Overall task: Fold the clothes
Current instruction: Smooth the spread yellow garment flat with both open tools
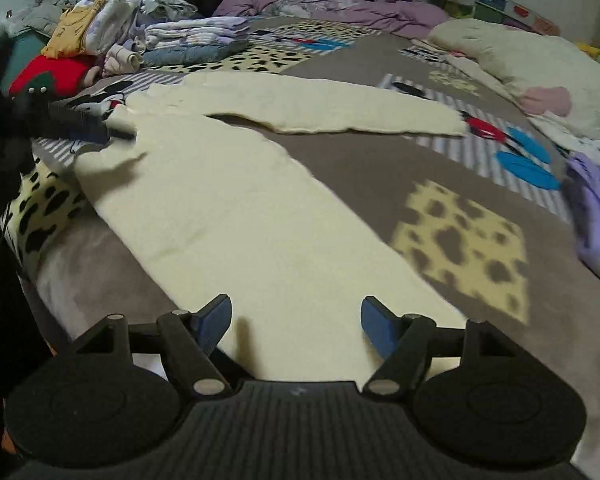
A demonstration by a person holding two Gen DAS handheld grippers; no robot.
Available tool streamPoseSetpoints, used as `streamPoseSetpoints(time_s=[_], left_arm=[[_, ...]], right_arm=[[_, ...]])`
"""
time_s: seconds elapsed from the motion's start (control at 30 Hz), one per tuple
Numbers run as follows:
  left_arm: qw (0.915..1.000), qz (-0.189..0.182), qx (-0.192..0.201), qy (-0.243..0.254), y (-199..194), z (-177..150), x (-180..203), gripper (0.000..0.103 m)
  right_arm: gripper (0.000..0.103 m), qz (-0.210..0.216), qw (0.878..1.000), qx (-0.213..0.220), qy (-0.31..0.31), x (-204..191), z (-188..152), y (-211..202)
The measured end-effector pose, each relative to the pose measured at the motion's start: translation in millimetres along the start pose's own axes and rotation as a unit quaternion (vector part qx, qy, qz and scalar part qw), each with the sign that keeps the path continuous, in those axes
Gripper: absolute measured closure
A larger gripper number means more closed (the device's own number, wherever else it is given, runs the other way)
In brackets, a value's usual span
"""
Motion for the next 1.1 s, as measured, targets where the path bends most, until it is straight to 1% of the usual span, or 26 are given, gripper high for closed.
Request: streamPoseSetpoints(time_s=[0.03,0.13,0.2,0.27,0.33,0.4,0.47,0.53,0.63,0.7,0.73,0.77,0.8,0.83,0.87,0.9,0.93,0.97,1.03,1.1], left_arm=[[0.9999,-0.007,-0.009,-0.005,-8,4,-2,0.041],[0.9977,-0.043,0.004,-0.052,-35,11,-21,0.041],[0.9988,-0.028,0.035,-0.018,-57,11,-21,0.041],[0.9972,-0.007,0.067,0.032,-72,12,-20,0.041],[0.9922,0.01,0.094,0.082,-82,11,-21,0.041],[0.9875,0.027,0.096,0.122,-78,5,-22,0.041],[0.981,0.044,0.099,0.161,-75,-1,-22,0.041],[0.9725,0.061,0.101,0.201,-71,-8,-22,0.041],[0.9564,0.086,0.104,0.259,-65,-17,-22,0.041],[0.9434,0.102,0.106,0.297,-61,-23,-22,0.041],[0.9447,0.101,0.107,0.293,-63,-25,-24,0.041],[0.9461,0.099,0.108,0.289,-66,-26,-25,0.041],[0.9475,0.098,0.109,0.284,-68,-28,-27,0.041],[0.9493,0.095,0.111,0.279,-69,-28,-29,0.041],[0.951,0.092,0.112,0.273,-70,-28,-31,0.041],[0.9509,0.095,0.114,0.272,-70,-28,-31,0.041],[0.9508,0.097,0.116,0.27,-69,-28,-32,0.041],[0.9507,0.097,0.116,0.271,-69,-27,-34,0.041],[0.9511,0.096,0.116,0.27,-68,-25,-35,0.042],[0.9521,0.093,0.116,0.267,-66,-22,-35,0.042]], right_arm=[[0.032,-0.01,1.0,-0.004,-0.001,4,-4,-8],[0.032,-0.047,0.998,-0.012,-0.032,9,-15,-33],[0.032,-0.068,0.996,-0.015,-0.05,13,-24,-48],[0.032,-0.086,0.993,-0.018,-0.076,15,-35,-58],[0.032,-0.103,0.988,-0.022,-0.111,13,-46,-64],[0.032,-0.113,0.981,-0.028,-0.154,6,-53,-63],[0.033,-0.116,0.971,-0.041,-0.205,-5,-59,-58],[0.034,-0.118,0.957,-0.062,-0.257,-18,-63,-49],[0.035,-0.125,0.932,-0.096,-0.328,-35,-68,-28],[0.035,-0.124,0.918,-0.123,-0.356,-37,-72,-13],[0.036,-0.124,0.913,-0.139,-0.362,-35,-74,-5],[0.036,-0.121,0.913,-0.164,-0.354,-30,-76,4],[0.035,-0.11,0.915,-0.194,-0.335,-23,-79,11],[0.034,-0.095,0.92,-0.214,-0.314,-17,-81,14],[0.034,-0.082,0.925,-0.226,-0.293,-11,-83,16],[0.035,-0.081,0.928,-0.228,-0.284,-7,-86,15],[0.039,-0.088,0.928,-0.219,-0.287,-8,-87,9],[0.04,-0.091,0.93,-0.208,-0.288,-10,-85,2],[0.04,-0.095,0.935,-0.173,-0.294,-19,-77,-14],[0.04,-0.106,0.932,-0.133,-0.319,-32,-68,-28]])
Point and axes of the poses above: each gripper's, at about its wrist camera, not at the fingertips, and y roughly the way its jaws point, x to its right, z to its top, the point moved 1 cm from there along y, roughly the way its jaws point, and after that the axes turned 12 degrees about z, right-handed, at the moved point
